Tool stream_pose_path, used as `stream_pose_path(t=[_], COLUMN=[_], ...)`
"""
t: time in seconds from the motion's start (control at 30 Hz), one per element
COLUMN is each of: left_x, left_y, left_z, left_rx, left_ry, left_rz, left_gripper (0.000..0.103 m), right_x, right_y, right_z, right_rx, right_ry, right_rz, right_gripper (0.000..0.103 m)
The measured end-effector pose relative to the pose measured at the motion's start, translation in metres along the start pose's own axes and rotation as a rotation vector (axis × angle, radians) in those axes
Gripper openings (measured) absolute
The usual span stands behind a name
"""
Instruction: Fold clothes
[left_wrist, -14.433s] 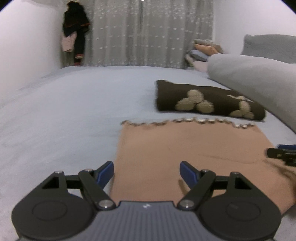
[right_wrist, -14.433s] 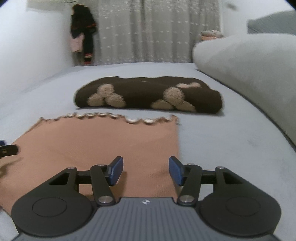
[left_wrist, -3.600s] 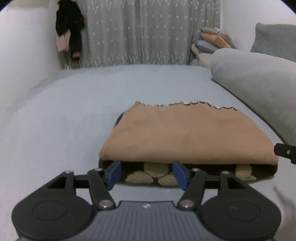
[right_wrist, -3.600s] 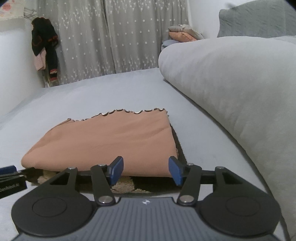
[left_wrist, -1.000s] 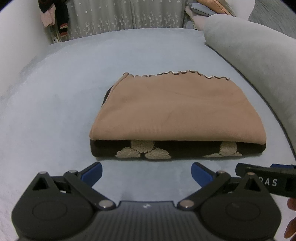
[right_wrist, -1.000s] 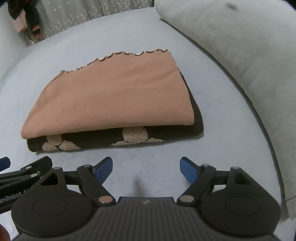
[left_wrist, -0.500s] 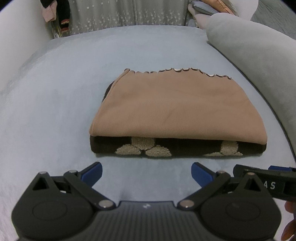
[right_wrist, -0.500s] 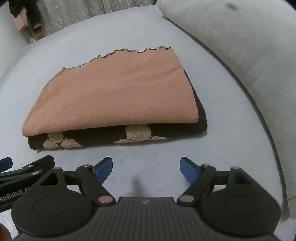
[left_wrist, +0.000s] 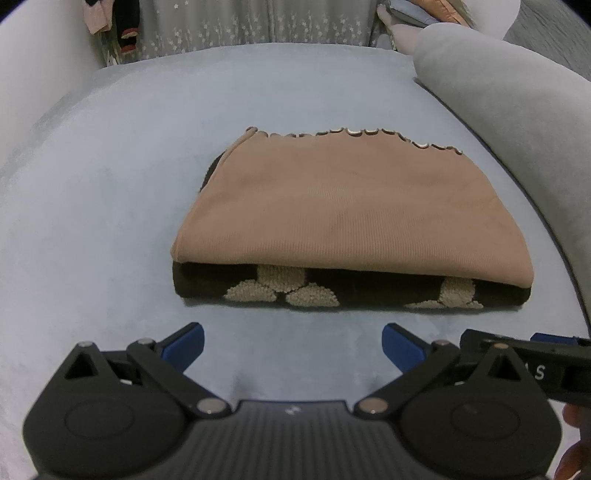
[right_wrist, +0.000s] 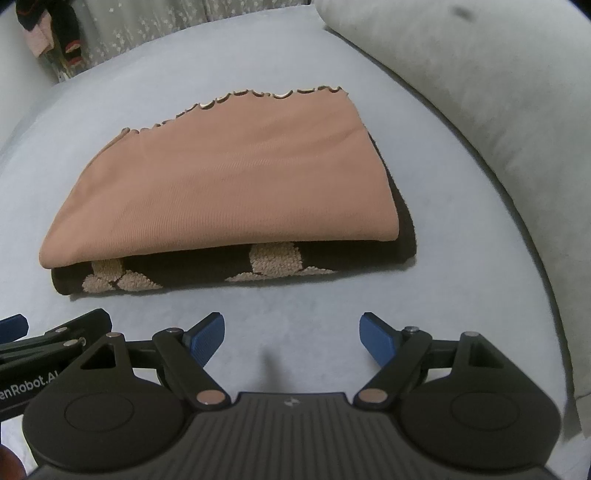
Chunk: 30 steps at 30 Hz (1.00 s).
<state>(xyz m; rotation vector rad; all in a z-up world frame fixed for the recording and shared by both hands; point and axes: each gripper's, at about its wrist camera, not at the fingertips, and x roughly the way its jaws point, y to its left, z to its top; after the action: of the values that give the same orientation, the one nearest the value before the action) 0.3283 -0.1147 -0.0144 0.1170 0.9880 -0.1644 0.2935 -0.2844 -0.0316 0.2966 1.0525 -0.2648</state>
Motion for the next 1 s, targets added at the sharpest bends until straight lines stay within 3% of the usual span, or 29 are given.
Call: stream_pose_path(t=[1.0], left_x=[0.012], left_y=[0.002], left_z=[-0.004], left_rx=[0.006], left_ry=[0.028], left_rz=[0.017], left_gripper=[0.103], right_x=[0.007], right_y=[0.003], right_z=[0.000], right_rx=[-0.012], right_ry=[0.018], right_rz=[-0.008], right_gripper=[0.083])
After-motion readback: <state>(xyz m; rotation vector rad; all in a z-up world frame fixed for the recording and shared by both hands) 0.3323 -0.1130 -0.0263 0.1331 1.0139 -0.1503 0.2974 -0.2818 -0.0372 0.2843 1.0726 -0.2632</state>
